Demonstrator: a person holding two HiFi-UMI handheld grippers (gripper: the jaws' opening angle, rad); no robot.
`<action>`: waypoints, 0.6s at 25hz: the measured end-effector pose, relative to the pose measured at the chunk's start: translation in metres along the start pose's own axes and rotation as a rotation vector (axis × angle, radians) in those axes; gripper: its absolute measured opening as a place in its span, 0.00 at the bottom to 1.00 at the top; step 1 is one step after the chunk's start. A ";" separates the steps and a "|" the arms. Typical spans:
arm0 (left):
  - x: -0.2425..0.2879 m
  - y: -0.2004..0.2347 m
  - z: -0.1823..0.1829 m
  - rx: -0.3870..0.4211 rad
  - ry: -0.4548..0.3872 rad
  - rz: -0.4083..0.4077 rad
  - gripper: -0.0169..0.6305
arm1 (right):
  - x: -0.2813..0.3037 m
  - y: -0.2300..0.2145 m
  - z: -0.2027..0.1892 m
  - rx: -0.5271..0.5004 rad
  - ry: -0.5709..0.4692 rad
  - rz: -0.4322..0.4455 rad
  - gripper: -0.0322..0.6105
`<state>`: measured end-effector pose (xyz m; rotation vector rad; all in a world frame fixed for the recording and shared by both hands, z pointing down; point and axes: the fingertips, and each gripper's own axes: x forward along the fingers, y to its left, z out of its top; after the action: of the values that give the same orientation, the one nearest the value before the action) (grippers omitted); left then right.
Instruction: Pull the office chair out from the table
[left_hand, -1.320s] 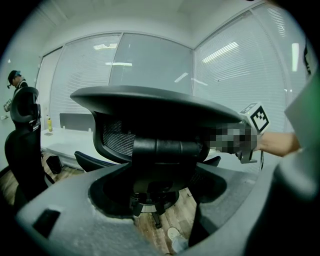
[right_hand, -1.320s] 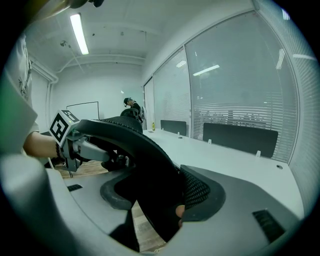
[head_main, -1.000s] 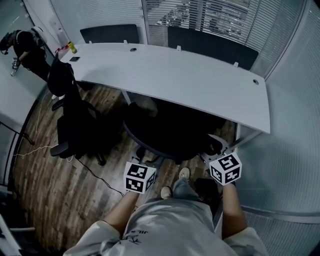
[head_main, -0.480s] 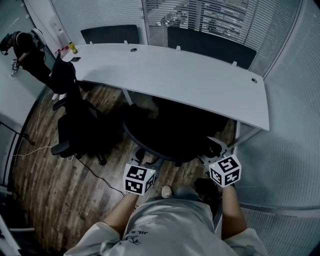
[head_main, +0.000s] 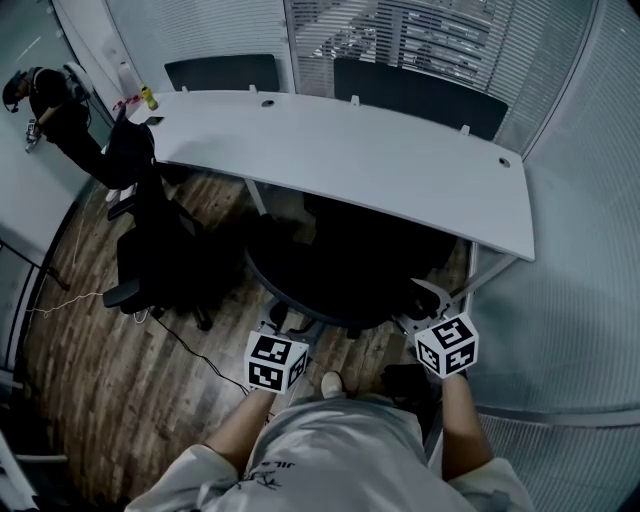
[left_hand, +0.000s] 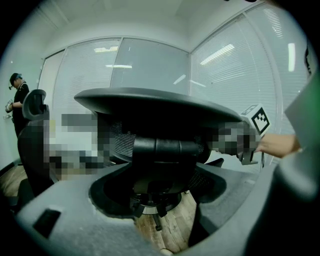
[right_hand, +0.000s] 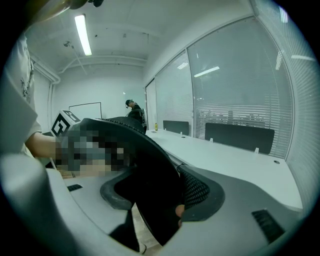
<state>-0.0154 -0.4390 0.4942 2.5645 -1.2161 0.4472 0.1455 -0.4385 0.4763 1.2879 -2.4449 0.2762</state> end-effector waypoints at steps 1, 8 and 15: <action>-0.002 -0.001 -0.001 -0.001 0.003 0.001 0.53 | -0.002 0.001 -0.001 0.000 0.003 0.002 0.40; -0.013 -0.018 -0.005 -0.005 -0.001 0.010 0.53 | -0.019 0.007 -0.007 -0.003 0.003 0.011 0.40; -0.028 -0.033 -0.017 -0.011 0.002 0.021 0.53 | -0.035 0.020 -0.018 0.002 0.001 0.024 0.40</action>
<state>-0.0096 -0.3930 0.4951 2.5439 -1.2425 0.4455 0.1512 -0.3949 0.4781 1.2593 -2.4612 0.2857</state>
